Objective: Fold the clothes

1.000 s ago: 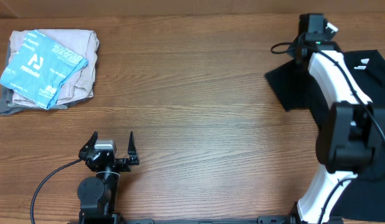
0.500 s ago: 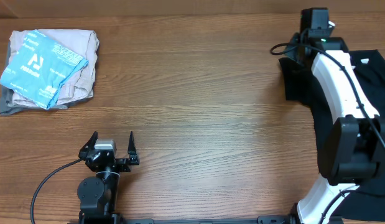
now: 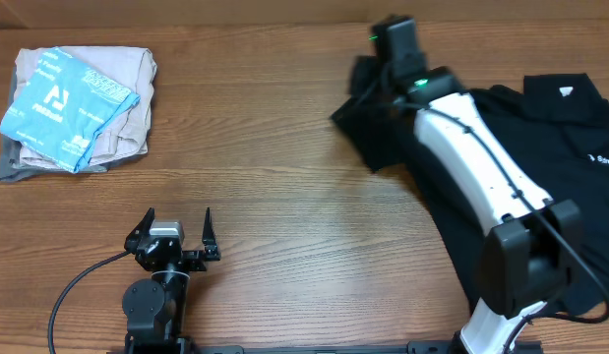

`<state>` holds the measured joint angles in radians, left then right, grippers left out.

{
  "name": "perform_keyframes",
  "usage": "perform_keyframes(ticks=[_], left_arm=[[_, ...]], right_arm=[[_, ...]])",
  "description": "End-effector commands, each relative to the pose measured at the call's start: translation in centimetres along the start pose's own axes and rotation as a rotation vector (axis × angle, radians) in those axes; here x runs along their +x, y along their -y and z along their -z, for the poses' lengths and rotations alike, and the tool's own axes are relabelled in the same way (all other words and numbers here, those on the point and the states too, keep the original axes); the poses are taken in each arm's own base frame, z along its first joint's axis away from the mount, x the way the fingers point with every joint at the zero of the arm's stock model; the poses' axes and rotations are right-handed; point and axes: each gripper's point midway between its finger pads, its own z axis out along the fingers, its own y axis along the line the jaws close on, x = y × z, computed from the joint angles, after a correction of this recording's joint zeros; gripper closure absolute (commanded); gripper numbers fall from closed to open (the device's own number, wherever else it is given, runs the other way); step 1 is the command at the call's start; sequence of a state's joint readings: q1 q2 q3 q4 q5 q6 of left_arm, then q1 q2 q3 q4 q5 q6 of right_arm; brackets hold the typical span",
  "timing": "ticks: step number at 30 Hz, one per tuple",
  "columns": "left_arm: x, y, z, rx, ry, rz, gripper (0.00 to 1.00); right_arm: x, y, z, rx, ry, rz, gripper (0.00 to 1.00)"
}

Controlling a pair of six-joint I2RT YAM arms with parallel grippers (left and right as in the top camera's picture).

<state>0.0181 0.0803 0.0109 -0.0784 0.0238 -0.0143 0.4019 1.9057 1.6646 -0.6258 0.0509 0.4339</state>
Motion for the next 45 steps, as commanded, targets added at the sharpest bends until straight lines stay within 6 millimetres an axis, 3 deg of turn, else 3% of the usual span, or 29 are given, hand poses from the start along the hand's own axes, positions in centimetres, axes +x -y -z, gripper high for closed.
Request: perform_keyframes(ticks=[1,7,9,13,16,19,22,25,29,38,42,45], left_arm=[[0.0,0.0,0.0,-0.001,0.006,-0.027,0.0],[0.0,0.0,0.0,-0.001,0.006,-0.027,0.0],[0.0,0.0,0.0,-0.001,0.006,-0.028,0.0],[0.0,0.0,0.0,-0.001,0.005,-0.027,0.0],[0.0,0.0,0.0,-0.001,0.005,-0.027,0.0],[0.0,0.0,0.0,-0.001,0.005,-0.027,0.0],[0.0,0.0,0.0,-0.001,0.006,-0.027,0.0],[0.0,0.0,0.0,-0.001,0.005,-0.027,0.0],[0.0,0.0,0.0,-0.001,0.005,-0.028,0.0],[0.0,0.0,0.0,-0.001,0.005,-0.027,0.0],[0.0,0.0,0.0,-0.001,0.006,-0.027,0.0],[0.0,0.0,0.0,-0.001,0.006,-0.027,0.0]], right_arm=[[2.7,-4.1,-1.8,-0.064,-0.049,0.034,0.9],[9.7,-11.4,-5.5,-0.231,-0.168,0.122,0.9],[11.3,-12.8,-6.1,-0.244,-0.173,0.15,0.9],[10.1,-13.0,-5.8,-0.2,-0.101,0.166,0.93],[8.1,-11.5,-4.3,-0.156,-0.091,0.146,0.93],[7.7,-8.2,-3.0,-0.075,-0.157,0.12,0.89],[9.8,-4.1,-2.2,0.041,-0.292,0.104,0.89],[12.3,0.1,-1.1,0.18,-0.426,0.099,0.96],[13.5,4.7,0.1,0.324,-0.508,0.082,0.96],[17.8,7.9,-0.2,0.367,-0.637,0.045,0.96],[19.0,8.5,-0.9,0.368,-0.647,0.043,0.96],[20.2,7.8,-1.6,0.309,-0.667,0.019,0.96]])
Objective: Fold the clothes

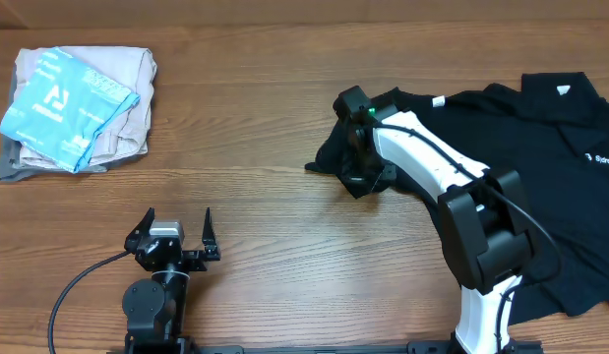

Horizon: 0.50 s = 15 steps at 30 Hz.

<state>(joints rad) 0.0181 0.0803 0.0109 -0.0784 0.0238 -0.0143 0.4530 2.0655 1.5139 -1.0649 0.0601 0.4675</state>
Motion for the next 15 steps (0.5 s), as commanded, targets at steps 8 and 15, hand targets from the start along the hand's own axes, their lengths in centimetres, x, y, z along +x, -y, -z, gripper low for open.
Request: perform_keyframes(ticks=[8,15], left_arm=[[0.0,0.0,0.0,-0.001,0.005,-0.027,0.0],[0.0,0.0,0.0,-0.001,0.005,-0.028,0.0]], right_arm=[[2.4,-1.9,-2.1,-0.145,-0.061,-0.036,0.96],[4.5,-7.7,-0.9,-0.408,-0.164,-0.044,0.96]])
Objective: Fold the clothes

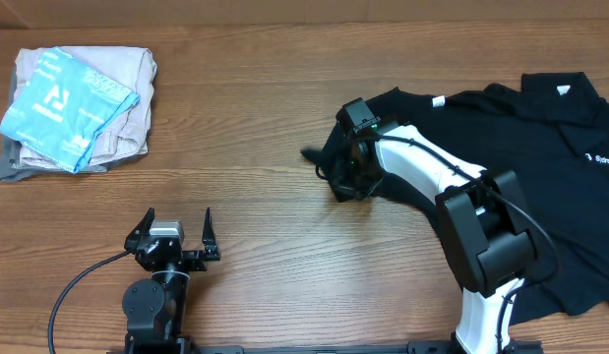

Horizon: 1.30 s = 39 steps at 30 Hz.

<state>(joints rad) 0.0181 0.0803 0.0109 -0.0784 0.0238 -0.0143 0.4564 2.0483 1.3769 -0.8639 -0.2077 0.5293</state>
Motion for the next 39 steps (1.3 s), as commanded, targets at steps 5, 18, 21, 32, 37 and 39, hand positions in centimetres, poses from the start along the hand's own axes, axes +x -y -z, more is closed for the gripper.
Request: perform_keyframes(ticks=[5,18,21,32,37,39], left_arm=[[0.0,0.0,0.0,-0.001,0.006,-0.027,0.0],[0.0,0.0,0.0,-0.001,0.005,-0.028,0.0],[0.0,0.0,0.0,-0.001,0.005,-0.028,0.0],[-0.1,0.0,0.0,-0.001,0.013,-0.028,0.0],[-1.7,1.6,0.1,0.085,0.076,-0.032,0.0],[-3.1,4.2,0.8,0.238,0.131,-0.052,0.0]], right_arm=[[5.1,-8.1,-1.1,-0.174,-0.076,0.084,0.96],[6.9,-15.7,2.6,-0.203,0.075,0.394,0.96],[3.1,-13.5,7.1,-0.128,0.17,0.317,0.96],[-6.3,4.0,17.7,0.11,0.327,-0.07,0.91],[-8.2,12.3,19.6,0.151,0.327,-0.228,0.86],[-8.7,15.4,20.4,0.158,0.338,-0.285,0.86]])
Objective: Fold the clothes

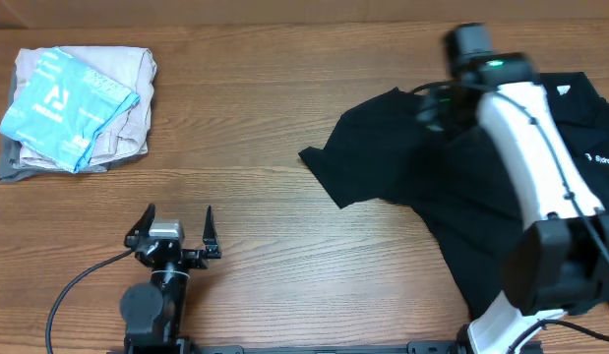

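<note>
A black polo shirt (461, 177) lies spread on the right half of the wooden table. Its sleeve (334, 162) lies flat and points left. My right arm reaches over the shirt from the front right. My right gripper (433, 109) hangs over the shirt's upper part near the collar. Its dark fingers blend into the black cloth, so whether they grip anything is unclear. My left gripper (177, 228) rests at the front left with its fingers wide apart and nothing between them, far from the shirt.
A folded stack of clothes (78, 108), beige and grey with a light blue piece on top, sits at the far left corner. A black cable (83, 280) curves from the left arm's base toward the front edge.
My right gripper was down at the bunched sleeve near the table's middle. It now stands further back and to the right, over the shirt's upper part. The sleeve lies flat, spread leftward.
At first my right gripper was at the far edge above a crumpled sleeve. Later it was lower and nearer, at the sleeve's left end, with the cloth drawn toward the middle. Now the sleeve lies spread and the gripper is back over the shirt. The left arm stayed still.
</note>
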`<state>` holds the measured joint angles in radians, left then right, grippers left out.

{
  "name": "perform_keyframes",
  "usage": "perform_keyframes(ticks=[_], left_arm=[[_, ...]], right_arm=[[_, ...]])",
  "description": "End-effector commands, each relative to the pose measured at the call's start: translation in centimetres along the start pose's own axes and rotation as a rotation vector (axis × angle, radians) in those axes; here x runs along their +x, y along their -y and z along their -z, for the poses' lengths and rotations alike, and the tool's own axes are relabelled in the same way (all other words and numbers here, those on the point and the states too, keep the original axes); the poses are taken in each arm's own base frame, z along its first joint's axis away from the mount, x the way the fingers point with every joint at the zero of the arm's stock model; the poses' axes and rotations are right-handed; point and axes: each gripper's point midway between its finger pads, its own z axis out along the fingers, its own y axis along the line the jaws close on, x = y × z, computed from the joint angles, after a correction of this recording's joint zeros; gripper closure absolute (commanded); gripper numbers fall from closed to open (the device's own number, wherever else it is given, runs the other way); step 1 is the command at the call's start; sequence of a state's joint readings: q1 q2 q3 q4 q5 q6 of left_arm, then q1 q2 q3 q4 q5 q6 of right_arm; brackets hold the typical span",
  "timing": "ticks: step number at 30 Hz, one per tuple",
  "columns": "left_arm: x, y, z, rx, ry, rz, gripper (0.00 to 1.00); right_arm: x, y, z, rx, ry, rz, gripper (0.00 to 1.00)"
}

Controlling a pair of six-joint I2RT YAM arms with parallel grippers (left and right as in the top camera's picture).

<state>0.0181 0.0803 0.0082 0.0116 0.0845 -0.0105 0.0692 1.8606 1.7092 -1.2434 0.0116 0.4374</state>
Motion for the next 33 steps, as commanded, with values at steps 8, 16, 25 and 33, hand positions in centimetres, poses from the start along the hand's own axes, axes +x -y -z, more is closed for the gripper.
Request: perform_keyframes(ticks=[8,16,25,33], left_arm=[[-4.0,5.5,0.9,0.318,-0.101,0.053,0.0],[-10.4,7.6,-4.9,0.443,-0.28,0.015,0.0],[-6.6,15.1,-14.1,0.566,-0.708,-0.001,0.0],[-3.3,20.9,-16.7,0.665,-0.739,-0.05,0.0]], right_arm=[[-5.9,11.2,1.5,-0.014,0.088,-0.193,0.8],[-8.3,14.9,2.3,-0.114,0.15,-0.311,0.7],[-12.3,18.7,3.2,-0.141,0.31,-0.47,0.62],[-14.5,21.0,-0.1,-0.188,0.315,-0.593,0.62]])
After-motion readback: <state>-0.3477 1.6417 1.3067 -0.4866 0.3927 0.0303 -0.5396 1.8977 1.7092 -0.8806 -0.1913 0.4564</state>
